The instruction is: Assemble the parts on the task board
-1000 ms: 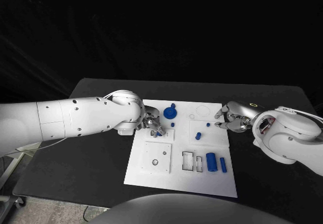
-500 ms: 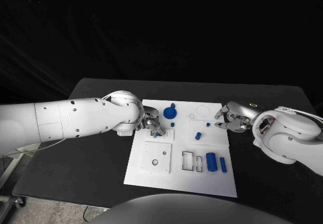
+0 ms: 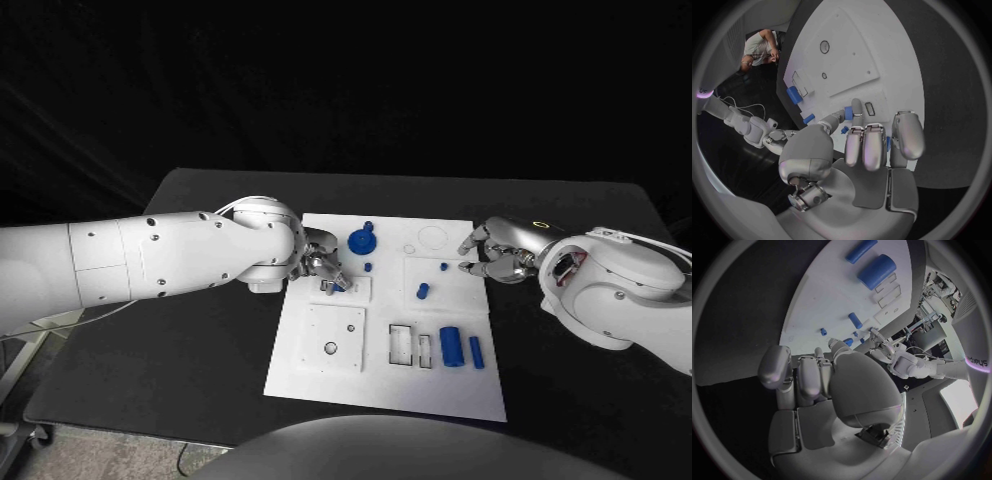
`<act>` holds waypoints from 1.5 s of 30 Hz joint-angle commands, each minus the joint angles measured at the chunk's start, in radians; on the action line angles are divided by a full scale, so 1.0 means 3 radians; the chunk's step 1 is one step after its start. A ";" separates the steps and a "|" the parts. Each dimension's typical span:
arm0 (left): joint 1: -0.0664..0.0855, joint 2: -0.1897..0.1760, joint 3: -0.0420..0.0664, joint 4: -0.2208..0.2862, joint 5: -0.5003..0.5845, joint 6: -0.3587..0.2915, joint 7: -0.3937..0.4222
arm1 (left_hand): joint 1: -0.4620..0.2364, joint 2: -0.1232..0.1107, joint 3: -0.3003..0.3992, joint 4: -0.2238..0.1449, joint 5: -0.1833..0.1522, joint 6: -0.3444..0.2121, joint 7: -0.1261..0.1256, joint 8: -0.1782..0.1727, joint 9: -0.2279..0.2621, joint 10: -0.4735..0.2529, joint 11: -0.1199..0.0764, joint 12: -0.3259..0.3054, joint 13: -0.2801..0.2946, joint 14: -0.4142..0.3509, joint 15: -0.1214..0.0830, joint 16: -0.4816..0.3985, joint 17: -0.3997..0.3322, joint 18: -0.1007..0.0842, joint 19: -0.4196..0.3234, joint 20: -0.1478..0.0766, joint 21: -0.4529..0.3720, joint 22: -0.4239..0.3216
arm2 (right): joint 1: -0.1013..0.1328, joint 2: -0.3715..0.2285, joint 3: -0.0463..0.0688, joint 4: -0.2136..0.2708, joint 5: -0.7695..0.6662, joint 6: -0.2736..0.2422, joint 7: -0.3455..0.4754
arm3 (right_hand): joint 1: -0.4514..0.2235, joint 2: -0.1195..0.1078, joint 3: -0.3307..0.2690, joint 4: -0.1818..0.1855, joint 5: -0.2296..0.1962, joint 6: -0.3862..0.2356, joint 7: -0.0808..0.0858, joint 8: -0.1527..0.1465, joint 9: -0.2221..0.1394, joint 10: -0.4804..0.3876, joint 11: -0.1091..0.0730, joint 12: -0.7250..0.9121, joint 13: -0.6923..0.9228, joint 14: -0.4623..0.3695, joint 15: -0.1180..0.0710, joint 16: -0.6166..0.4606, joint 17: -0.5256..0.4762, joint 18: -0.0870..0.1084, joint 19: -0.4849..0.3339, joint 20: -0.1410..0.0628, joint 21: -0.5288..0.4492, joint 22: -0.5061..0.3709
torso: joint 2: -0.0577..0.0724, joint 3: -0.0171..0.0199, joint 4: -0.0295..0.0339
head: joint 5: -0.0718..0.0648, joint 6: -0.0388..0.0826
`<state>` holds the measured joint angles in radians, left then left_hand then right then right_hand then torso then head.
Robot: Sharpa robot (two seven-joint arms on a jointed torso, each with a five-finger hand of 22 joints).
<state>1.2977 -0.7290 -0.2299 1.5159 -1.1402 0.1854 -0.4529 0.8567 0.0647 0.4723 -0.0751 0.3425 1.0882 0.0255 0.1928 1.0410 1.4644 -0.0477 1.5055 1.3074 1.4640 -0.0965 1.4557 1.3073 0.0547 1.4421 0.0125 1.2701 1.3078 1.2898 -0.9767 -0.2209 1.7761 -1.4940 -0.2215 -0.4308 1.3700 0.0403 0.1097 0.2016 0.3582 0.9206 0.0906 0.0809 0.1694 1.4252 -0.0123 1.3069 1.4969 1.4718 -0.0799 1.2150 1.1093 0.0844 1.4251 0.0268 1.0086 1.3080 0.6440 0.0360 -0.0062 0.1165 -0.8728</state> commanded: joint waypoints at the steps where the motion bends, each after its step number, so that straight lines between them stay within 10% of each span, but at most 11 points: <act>1: -0.0005 -0.0013 -0.0007 -0.0019 -0.0058 0.0016 -0.0036 | -0.0003 0.0025 0.0019 0.0003 0.0020 0.0010 -0.0014 -0.0017 -0.0003 0.0237 -0.0004 -0.0014 0.0760 0.0296 -0.0004 -0.0013 0.0739 0.0044 0.0007 0.0008 -0.0013 0.0266 | -0.0002 -0.0007 0.0001 0.0003 -0.0003 0.0027 -0.0029 | 0.0027 -0.0006 0.0014 0.0002 0.0022 0.0019 -0.0001 -0.0009 -0.0003 -0.0010 -0.0012 -0.0017 -0.0773 0.0076 -0.0003 -0.0021 -0.0003 0.0065 -0.0021 0.0008 -0.0017 0.0321 | 0.0001 0.0000 -0.0001 | -0.0007 0.0001; 30: -0.0007 -0.0014 -0.0007 -0.0021 -0.0066 0.0081 -0.0044 | -0.0005 0.0031 0.0031 0.0000 0.0028 0.0015 -0.0014 -0.0018 -0.0004 0.0232 -0.0004 -0.0024 0.0756 0.0295 -0.0005 -0.0023 0.0735 0.0046 0.0005 0.0008 -0.0022 0.0263 | -0.0005 0.0001 0.0000 -0.0005 0.0023 0.0019 -0.0014 | 0.0026 -0.0008 0.0021 0.0001 0.0024 0.0023 0.0000 -0.0008 -0.0004 -0.0010 -0.0010 -0.0018 -0.0772 0.0074 -0.0002 -0.0028 -0.0009 0.0066 -0.0022 0.0010 -0.0024 0.0319 | -0.0001 0.0000 -0.0002 | 0.0001 0.0001; 37: -0.0009 -0.0012 -0.0007 -0.0025 -0.0080 0.0086 -0.0046 | -0.0130 0.0025 -0.0087 0.0123 -0.0428 0.0032 -0.0002 -0.0042 -0.0021 0.0230 0.0007 -0.0032 0.0752 0.0293 0.0005 -0.0040 0.0731 0.0047 0.0003 0.0016 -0.0042 0.0265 | -0.0005 0.0002 0.0000 -0.0008 0.0033 0.0028 -0.0014 | 0.0026 -0.0008 0.0021 0.0001 0.0024 0.0023 0.0000 -0.0008 -0.0004 -0.0010 -0.0010 -0.0018 -0.0772 0.0074 -0.0002 -0.0028 -0.0009 0.0066 -0.0022 0.0010 -0.0024 0.0319 | 0.0001 0.0000 -0.0001 | 0.0004 0.0001; 45: -0.0010 -0.0034 -0.0007 0.0003 -0.0086 0.0113 -0.0045 | -0.0089 0.0023 -0.0088 0.0097 -0.0395 0.0039 -0.0011 -0.0045 -0.0022 0.0231 0.0002 -0.0032 0.0752 0.0294 0.0001 -0.0038 0.0732 0.0048 0.0005 0.0015 -0.0044 0.0268 | -0.0006 0.0002 0.0000 -0.0012 0.0040 0.0034 -0.0013 | 0.0026 -0.0008 0.0021 0.0001 0.0024 0.0023 0.0000 -0.0008 -0.0004 -0.0010 -0.0010 -0.0018 -0.0772 0.0074 -0.0002 -0.0028 -0.0009 0.0066 -0.0022 0.0010 -0.0024 0.0319 | -0.0002 0.0000 -0.0001 | 0.0000 0.0001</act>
<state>1.2975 -0.7370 -0.2296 1.5142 -1.1522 0.1892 -0.4571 0.8256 0.0705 0.4434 -0.0402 0.2205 1.0936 0.0196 0.1833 1.0354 1.4644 -0.0477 1.5010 1.3080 1.4640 -0.0965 1.4490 1.3079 0.0548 1.4421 0.0125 1.2604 1.3074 1.2885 -0.9764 -0.2210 1.7738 -1.4829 -0.2195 -0.4308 1.3662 0.0365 0.1096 0.2016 0.3623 0.9206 0.0905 0.0809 0.1695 1.4217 -0.0087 1.3047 1.4965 1.4718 -0.0799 1.2090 1.1077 0.0845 1.4252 0.0268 1.0040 1.3075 0.6437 0.0360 -0.0065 0.1174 -0.8728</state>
